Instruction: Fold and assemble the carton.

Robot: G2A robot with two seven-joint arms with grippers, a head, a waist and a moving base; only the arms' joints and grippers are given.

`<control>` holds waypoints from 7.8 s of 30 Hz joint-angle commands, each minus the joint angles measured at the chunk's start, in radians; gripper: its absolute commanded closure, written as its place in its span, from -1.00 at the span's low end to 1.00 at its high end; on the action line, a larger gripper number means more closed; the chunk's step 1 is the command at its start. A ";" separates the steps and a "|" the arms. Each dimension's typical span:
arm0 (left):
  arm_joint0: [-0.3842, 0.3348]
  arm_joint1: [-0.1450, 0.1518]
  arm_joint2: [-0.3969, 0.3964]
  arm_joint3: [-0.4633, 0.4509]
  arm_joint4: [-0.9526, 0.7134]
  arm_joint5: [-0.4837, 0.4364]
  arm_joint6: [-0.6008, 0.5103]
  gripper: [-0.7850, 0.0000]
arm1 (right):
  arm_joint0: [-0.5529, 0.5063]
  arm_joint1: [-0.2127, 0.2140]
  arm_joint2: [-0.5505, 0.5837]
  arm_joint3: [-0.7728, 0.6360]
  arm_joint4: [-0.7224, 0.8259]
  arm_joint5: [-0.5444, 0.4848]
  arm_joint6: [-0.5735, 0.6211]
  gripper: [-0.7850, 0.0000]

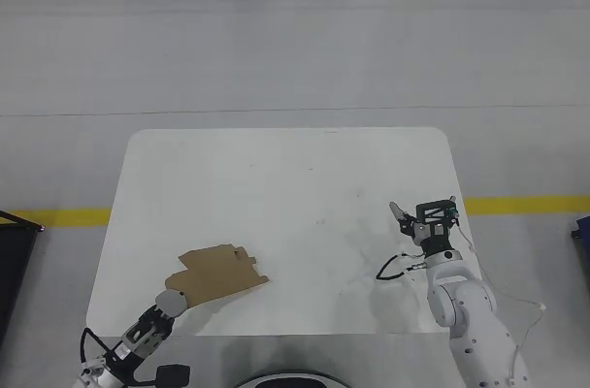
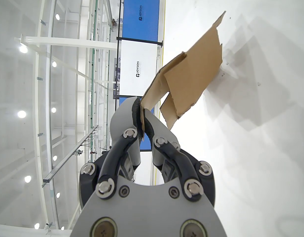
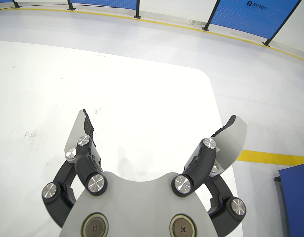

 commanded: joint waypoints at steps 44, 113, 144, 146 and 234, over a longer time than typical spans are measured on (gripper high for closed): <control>-0.340 0.024 -0.053 -0.128 -0.983 -1.055 -0.040 1.00 | 0.303 0.016 -0.300 0.114 0.089 -0.994 -0.083 -1.00; -0.431 -0.007 0.082 -0.191 -1.185 -0.923 -0.549 1.00 | 0.546 0.096 -0.660 0.266 0.195 -1.007 -0.217 1.00; -0.530 0.016 0.060 0.288 -1.797 -1.461 -0.617 -1.00 | 0.714 0.201 -0.890 0.328 0.763 -1.010 -0.214 1.00; -0.530 0.016 0.060 0.288 -1.797 -1.461 -0.617 -1.00 | 0.714 0.201 -0.890 0.328 0.763 -1.010 -0.214 1.00; -0.724 0.131 0.275 0.311 -2.924 -1.462 -1.288 1.00 | 0.686 0.163 -0.810 0.370 1.405 -0.924 0.465 -1.00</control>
